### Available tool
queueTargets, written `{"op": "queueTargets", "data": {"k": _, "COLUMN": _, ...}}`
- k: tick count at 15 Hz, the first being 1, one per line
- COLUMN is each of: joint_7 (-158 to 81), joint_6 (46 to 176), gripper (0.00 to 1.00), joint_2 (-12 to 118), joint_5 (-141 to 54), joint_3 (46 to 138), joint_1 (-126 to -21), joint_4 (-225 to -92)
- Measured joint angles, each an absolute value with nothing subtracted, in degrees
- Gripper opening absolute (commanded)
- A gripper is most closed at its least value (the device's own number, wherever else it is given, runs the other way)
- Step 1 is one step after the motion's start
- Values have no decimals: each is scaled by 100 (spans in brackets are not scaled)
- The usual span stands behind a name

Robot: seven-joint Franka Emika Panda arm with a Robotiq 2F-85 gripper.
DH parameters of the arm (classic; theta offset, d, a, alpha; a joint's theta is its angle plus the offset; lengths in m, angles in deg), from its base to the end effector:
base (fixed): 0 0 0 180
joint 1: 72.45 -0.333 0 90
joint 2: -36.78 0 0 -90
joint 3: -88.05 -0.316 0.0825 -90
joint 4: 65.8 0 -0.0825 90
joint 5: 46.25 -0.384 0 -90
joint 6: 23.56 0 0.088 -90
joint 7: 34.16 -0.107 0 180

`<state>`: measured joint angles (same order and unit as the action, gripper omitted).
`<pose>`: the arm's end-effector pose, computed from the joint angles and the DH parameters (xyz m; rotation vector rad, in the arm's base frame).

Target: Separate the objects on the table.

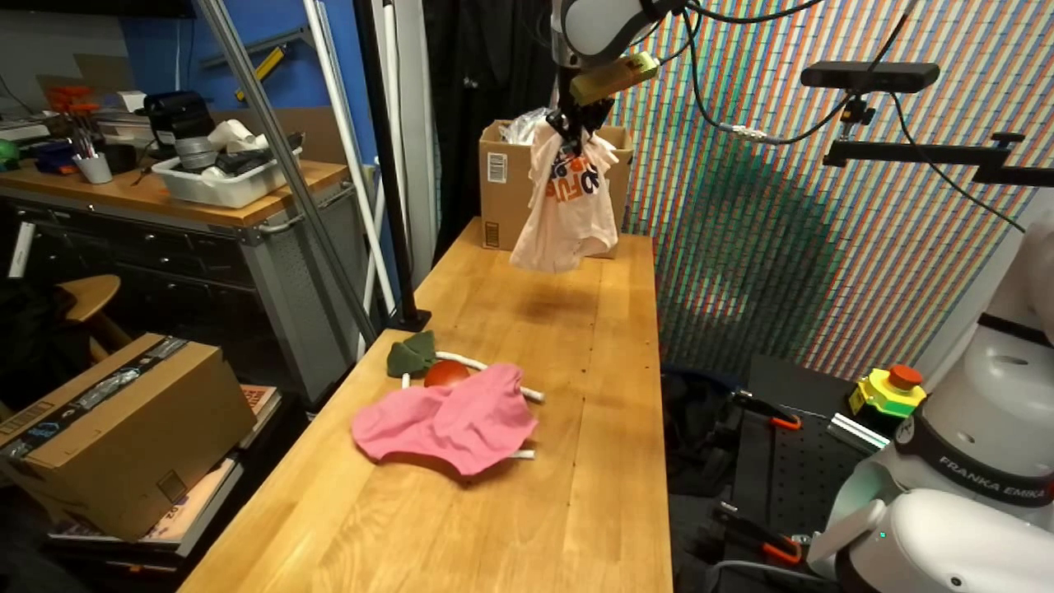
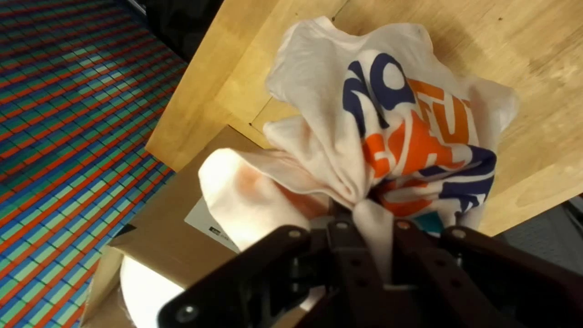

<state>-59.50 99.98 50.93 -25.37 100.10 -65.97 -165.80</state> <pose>0.6113 -0.2095 0.4526 2.6558 -0.7887 0.2606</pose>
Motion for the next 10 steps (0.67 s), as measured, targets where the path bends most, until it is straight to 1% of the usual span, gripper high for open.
{"op": "queueTargets", "data": {"k": 10, "joint_7": -7190, "joint_6": 10821, "gripper": 3, "joint_2": 6108, "joint_5": -2889, "joint_3": 10475, "joint_1": -6368, "joint_4": -15698}}
